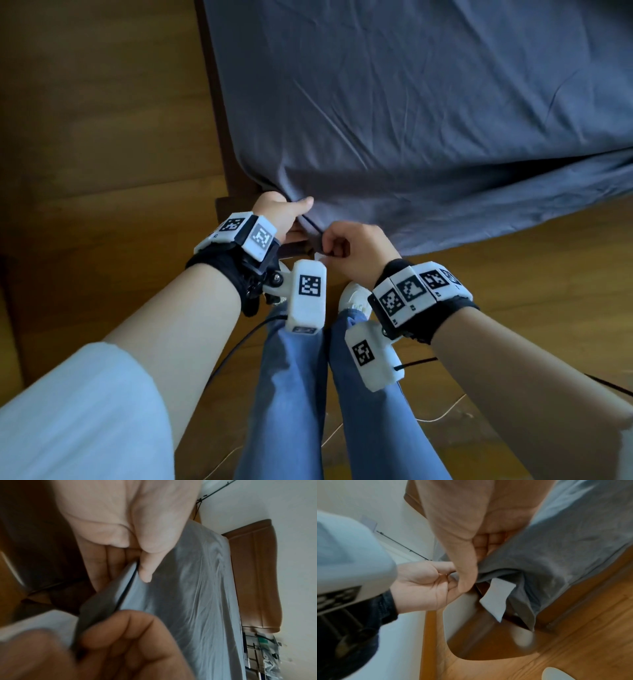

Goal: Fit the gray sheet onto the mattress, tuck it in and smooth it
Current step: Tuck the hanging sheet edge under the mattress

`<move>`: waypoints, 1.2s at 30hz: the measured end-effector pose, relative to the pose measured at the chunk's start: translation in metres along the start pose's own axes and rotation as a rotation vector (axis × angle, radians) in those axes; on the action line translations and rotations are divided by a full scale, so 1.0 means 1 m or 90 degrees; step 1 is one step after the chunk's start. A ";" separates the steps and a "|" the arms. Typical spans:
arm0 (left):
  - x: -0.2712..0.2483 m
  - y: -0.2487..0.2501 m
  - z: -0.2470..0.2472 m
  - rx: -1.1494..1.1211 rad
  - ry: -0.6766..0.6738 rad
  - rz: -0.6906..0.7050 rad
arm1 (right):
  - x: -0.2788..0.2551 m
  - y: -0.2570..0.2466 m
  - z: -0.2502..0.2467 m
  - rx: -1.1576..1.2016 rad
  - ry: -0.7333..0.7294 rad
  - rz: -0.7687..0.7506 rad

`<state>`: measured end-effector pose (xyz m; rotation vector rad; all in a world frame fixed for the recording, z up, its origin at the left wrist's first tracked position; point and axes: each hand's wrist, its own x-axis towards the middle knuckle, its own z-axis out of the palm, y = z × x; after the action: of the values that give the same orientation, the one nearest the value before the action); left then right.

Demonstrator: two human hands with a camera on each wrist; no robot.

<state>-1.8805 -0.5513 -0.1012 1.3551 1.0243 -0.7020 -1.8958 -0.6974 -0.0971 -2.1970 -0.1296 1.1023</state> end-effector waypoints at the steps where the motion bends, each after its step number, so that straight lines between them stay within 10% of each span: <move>1: 0.001 0.002 0.002 -0.027 -0.009 -0.006 | -0.003 0.002 0.001 0.014 -0.013 -0.003; 5: 0.001 0.005 0.002 -0.056 -0.046 -0.003 | -0.002 0.014 0.005 -0.112 -0.071 0.047; 11: -0.001 0.003 -0.008 0.042 -0.077 0.017 | 0.008 0.028 -0.020 -0.128 0.155 0.055; 20: -0.020 0.005 -0.005 0.429 -0.067 0.271 | 0.024 0.025 -0.033 -0.280 0.097 0.072; 27: -0.001 0.002 0.016 0.635 -0.018 0.237 | 0.002 0.032 -0.027 -0.203 0.196 0.036; 32: 0.004 -0.002 0.017 0.727 0.020 0.268 | -0.004 0.034 -0.001 -0.196 -0.022 0.050; 36: 0.005 -0.001 0.016 0.730 0.012 0.255 | 0.001 0.030 0.008 -0.149 0.025 0.070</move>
<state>-1.8761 -0.5660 -0.1076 2.4534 0.2624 -1.0117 -1.9072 -0.7157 -0.1190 -2.4580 -0.1262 1.1525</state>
